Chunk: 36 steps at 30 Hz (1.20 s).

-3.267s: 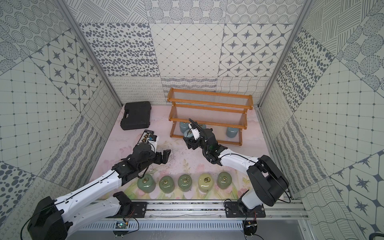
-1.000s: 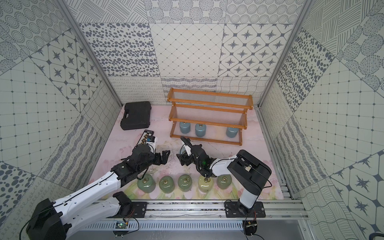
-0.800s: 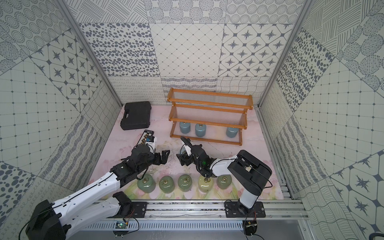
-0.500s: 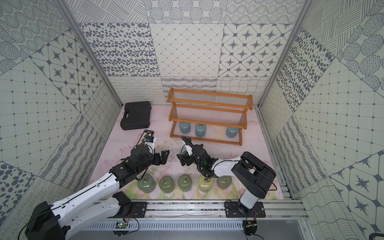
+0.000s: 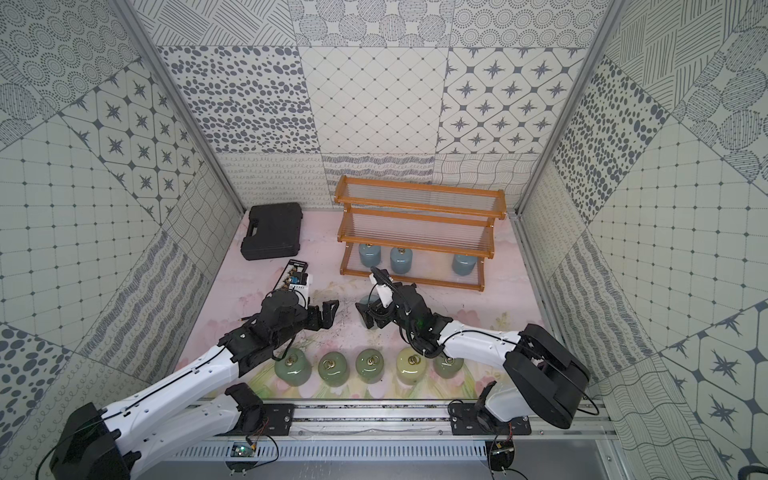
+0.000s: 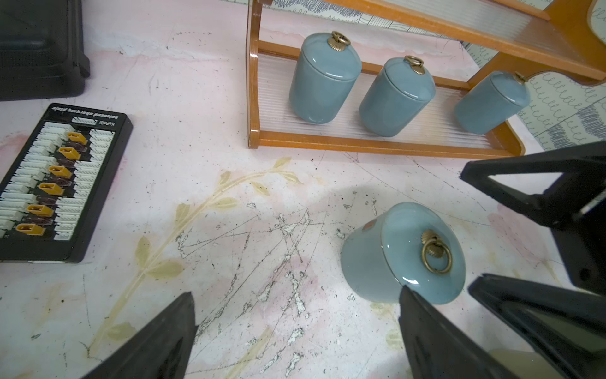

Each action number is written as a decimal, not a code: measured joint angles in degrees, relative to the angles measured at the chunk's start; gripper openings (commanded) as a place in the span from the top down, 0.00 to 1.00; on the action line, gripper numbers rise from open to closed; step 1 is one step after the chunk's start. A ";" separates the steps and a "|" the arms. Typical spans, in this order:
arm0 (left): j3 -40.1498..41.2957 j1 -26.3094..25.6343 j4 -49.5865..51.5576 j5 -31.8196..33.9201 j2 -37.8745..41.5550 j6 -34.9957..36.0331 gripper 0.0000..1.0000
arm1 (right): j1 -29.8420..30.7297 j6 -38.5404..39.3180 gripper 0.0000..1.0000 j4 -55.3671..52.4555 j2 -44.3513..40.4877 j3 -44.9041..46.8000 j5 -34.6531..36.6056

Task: Remove the tea canisters from the shelf
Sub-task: Place the tea canister at the center of the board.

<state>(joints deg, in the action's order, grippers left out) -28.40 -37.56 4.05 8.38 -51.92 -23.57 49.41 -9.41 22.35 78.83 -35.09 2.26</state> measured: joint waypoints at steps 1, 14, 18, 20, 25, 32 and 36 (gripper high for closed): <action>0.00 0.00 0.00 0.00 -0.13 0.02 0.00 | -0.13 0.00 0.00 -0.79 -1.05 0.00 0.35; -5.11 0.00 0.31 -0.96 -6.97 2.82 0.00 | -7.80 -3.15 0.00 -10.40 -10.27 -0.02 2.08; -9.05 0.07 0.52 -2.25 -12.11 4.55 0.00 | -9.88 -4.20 0.00 -13.53 -12.44 0.02 2.08; -10.97 0.11 0.52 -3.04 -14.67 5.35 0.00 | -10.45 -4.52 0.00 -14.51 -13.44 0.09 2.08; -15.65 0.81 0.72 -4.61 -20.92 7.48 0.00 | -11.69 -5.42 0.00 -16.81 -15.06 0.39 2.12; -20.94 3.08 0.59 -7.67 -27.82 9.35 0.00 | -12.59 -5.66 0.00 -19.04 -15.54 0.42 2.10; -24.50 3.91 0.85 -9.51 -32.02 10.25 0.00 | -12.83 -5.68 0.00 -20.02 -15.54 0.42 2.08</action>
<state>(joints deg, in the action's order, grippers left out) -52.90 -33.65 4.91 -1.13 -83.94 -13.32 36.58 -15.09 2.33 63.29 -34.68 4.34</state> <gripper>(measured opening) 0.999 0.998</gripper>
